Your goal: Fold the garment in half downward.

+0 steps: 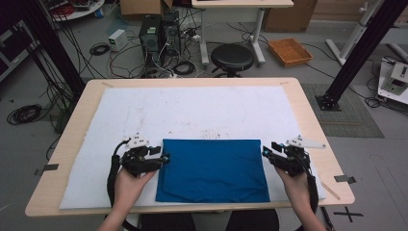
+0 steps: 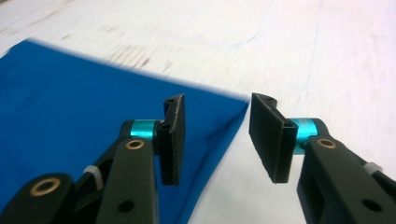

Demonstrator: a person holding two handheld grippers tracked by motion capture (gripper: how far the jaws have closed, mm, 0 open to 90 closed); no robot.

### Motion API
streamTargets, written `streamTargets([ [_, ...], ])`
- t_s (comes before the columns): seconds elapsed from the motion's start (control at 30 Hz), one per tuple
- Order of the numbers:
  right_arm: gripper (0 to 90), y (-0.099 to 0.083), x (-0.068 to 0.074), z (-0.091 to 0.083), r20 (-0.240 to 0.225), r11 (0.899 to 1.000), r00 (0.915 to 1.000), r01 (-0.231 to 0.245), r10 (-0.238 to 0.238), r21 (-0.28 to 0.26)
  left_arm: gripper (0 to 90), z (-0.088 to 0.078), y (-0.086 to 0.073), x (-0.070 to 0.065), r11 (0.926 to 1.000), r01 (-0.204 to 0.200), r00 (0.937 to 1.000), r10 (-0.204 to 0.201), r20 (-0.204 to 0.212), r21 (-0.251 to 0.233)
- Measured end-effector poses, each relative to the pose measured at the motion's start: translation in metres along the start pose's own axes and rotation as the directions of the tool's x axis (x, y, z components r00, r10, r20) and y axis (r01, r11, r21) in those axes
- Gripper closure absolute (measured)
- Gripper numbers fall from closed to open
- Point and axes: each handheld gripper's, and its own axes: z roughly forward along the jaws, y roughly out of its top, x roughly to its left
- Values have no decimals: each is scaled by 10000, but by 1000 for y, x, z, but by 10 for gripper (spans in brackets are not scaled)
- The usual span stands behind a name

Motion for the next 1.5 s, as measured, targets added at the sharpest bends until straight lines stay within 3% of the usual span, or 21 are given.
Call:
streamTargets([
  [0.1,553,13,-7,24,243,9997,9996,-152,148,172,488,17,6,11,10000,64,9983,-65,-582,-16],
  [0.17,560,18,-11,40,350,9985,9991,-236,219,494,487,27,10,19,9995,202,9940,-177,-1080,224],
  [0.27,573,20,-18,59,397,9924,9981,-505,463,1120,488,36,12,29,9982,501,9900,-453,-1337,327],
  [0.4,646,16,-21,72,228,9808,9976,-692,661,1822,514,45,9,35,9937,793,9891,-685,-1304,795],
  [0.53,807,13,-21,77,70,9763,9995,-311,303,2142,702,45,7,31,9928,498,9907,-352,-1315,1091],
  [0.6,864,12,-21,78,3,9765,9999,-144,147,2149,776,45,7,30,9925,561,9924,-434,-1147,1091],
  [0.7,878,13,-23,79,-62,9780,10000,3,10,2088,860,46,8,29,9935,426,9923,-298,-1201,1059],
  [0.93,881,30,-32,88,-119,9827,9991,413,-398,1804,868,49,13,35,9947,340,9897,-200,-1419,968],
  [1.17,881,52,-39,108,20,9844,9990,436,-446,1702,869,58,26,51,9965,395,9870,-275,-1586,730],
  [1.3,880,53,-41,113,127,9839,9991,379,-407,1748,868,63,32,53,9966,76,9862,62,-1652,826],
  [1.5,879,51,-40,111,346,9835,9983,411,-479,1760,867,68,36,55,9976,-48,9855,164,-1692,688],
])
